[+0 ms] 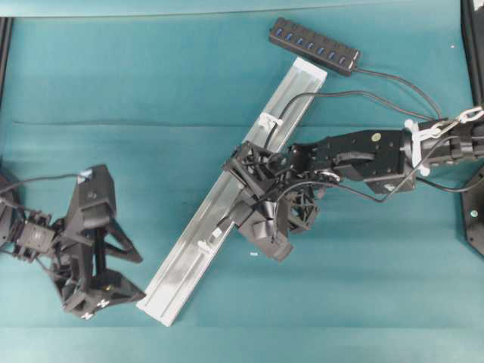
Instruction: Pass the USB cable through three rings with both arms.
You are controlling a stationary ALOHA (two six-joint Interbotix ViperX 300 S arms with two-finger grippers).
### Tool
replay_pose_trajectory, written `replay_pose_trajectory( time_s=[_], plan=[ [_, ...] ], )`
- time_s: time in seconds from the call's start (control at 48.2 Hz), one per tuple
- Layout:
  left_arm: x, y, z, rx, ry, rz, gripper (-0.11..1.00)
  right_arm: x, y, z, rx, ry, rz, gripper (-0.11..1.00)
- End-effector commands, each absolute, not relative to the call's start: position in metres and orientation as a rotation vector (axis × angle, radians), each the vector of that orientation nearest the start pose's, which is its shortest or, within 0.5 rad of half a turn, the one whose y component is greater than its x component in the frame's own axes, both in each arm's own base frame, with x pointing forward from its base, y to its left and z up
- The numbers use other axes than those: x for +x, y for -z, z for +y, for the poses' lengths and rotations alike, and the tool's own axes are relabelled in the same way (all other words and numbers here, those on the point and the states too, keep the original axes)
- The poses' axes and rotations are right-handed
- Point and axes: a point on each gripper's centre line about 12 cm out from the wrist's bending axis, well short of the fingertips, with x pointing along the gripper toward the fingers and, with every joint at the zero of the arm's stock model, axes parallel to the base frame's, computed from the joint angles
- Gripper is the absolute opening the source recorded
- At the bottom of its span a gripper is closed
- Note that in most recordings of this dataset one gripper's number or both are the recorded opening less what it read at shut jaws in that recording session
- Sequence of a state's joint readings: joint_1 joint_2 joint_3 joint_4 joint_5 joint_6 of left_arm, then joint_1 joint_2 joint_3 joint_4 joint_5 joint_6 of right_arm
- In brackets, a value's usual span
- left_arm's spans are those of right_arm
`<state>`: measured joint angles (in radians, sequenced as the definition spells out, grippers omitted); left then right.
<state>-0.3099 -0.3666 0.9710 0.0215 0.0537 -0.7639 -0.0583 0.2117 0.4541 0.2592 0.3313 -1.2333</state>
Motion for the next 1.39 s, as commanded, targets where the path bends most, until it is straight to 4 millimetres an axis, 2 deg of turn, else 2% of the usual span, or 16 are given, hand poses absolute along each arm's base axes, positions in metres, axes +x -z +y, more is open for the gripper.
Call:
replay_pose_trajectory(
  time_s=[0.0, 0.519, 0.747, 0.913, 1.142, 1.37],
  plan=[
    [0.275, -0.192, -0.089, -0.604, 0.054, 0.713, 0.92, 0.427, -0.125, -0.009, -0.84, -0.509, 0.871, 0.06],
    [0.276, -0.191, -0.09, -0.603, 0.051, 0.718, 0.92, 0.437, -0.127, 0.007, -0.854, -0.529, 0.843, 0.06],
    [0.277, -0.191, -0.089, -0.602, 0.051, 0.715, 0.92, 0.444, -0.122, 0.008, -0.852, -0.534, 0.848, 0.06],
    [0.278, -0.192, -0.088, -0.604, 0.051, 0.708, 0.92, 0.452, -0.126, 0.008, -0.857, -0.528, 0.831, 0.06],
    [0.277, -0.192, -0.088, -0.604, 0.049, 0.709, 0.92, 0.452, -0.125, 0.011, -0.856, -0.542, 0.84, 0.06],
    [0.284, -0.196, -0.078, -0.626, 0.03, 0.657, 0.92, 0.454, -0.126, 0.021, -0.859, -0.558, 0.829, 0.06]
  ],
)
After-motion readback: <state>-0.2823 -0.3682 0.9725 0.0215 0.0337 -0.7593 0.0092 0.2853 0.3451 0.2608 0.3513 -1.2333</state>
